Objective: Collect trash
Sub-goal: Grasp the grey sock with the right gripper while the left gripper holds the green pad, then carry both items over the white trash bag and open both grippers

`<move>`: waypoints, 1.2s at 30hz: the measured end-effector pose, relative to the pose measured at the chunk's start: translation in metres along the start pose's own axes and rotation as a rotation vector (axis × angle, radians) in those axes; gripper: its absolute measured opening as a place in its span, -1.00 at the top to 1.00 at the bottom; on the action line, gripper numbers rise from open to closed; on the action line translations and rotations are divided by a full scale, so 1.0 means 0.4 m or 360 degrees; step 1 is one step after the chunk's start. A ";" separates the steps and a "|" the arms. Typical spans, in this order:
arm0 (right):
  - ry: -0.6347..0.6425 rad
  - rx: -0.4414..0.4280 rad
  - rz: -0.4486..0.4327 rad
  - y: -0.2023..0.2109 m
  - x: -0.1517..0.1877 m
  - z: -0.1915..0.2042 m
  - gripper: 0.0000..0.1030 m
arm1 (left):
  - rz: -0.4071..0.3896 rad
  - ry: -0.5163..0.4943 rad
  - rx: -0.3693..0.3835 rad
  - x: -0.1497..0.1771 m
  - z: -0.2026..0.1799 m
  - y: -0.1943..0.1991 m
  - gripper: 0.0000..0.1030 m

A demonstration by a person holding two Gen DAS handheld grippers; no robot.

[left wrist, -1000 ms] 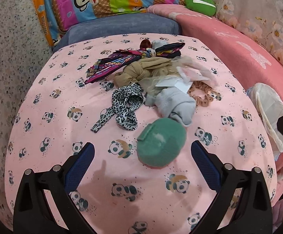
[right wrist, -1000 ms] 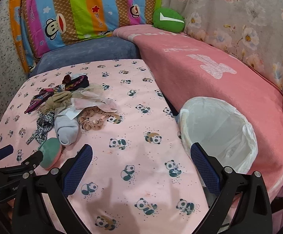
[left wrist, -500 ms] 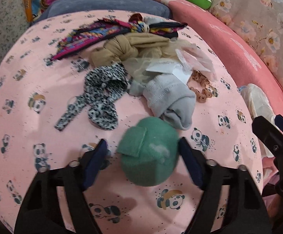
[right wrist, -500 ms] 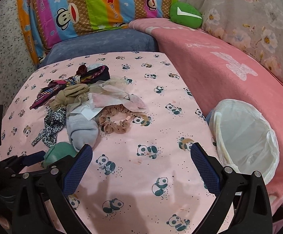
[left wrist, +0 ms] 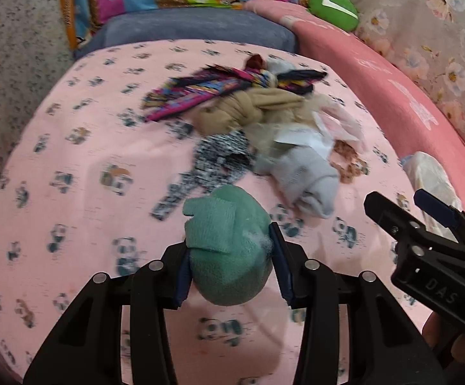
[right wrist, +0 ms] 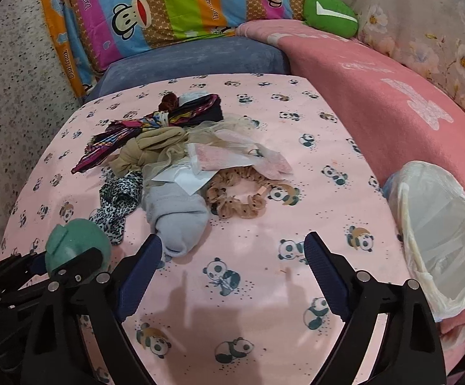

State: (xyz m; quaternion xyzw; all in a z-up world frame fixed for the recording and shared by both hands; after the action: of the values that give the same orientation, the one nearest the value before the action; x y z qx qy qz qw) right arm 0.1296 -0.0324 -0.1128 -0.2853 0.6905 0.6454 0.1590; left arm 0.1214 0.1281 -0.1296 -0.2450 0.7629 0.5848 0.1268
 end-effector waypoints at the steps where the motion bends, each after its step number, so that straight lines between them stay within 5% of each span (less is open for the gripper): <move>1: -0.0002 -0.0030 0.0014 -0.012 -0.003 0.013 -0.55 | -0.0031 -0.0008 -0.0036 -0.008 0.012 0.009 0.20; 9: 0.0022 -0.0160 0.0066 -0.099 -0.028 0.096 -0.14 | -0.0112 0.0002 -0.0144 -0.051 0.060 0.038 0.20; 14: 0.0066 -0.0168 0.0100 -0.123 -0.027 0.119 0.46 | -0.0128 0.0003 -0.0164 -0.060 0.069 0.049 0.20; 17: 0.0071 -0.0181 0.0083 -0.108 -0.022 0.116 0.63 | -0.0129 -0.0005 -0.0162 -0.060 0.061 0.058 0.20; 26: 0.0025 -0.0147 -0.0065 0.038 -0.010 0.052 0.66 | -0.0161 -0.0104 -0.0097 -0.048 -0.039 0.101 0.20; 36: -0.0163 0.0037 -0.0195 0.190 0.030 -0.159 0.66 | -0.0193 -0.0313 0.0051 -0.013 -0.271 0.143 0.19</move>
State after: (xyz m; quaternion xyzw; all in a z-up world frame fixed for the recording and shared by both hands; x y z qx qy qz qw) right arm 0.0840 -0.0970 -0.0518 -0.2918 0.6701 0.6402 0.2366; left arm 0.1060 0.0372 -0.0487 -0.2301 0.7399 0.5848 0.2400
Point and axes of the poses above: each gripper's, at about its wrist camera, not at the fingertips, and y roughly against the way its jaws point, z to its left, x to its underside, the point moved 6 cm from there along -y, roughly the way its jaws point, and after that the axes turned 14 degrees about y, right-handed, at the moved point
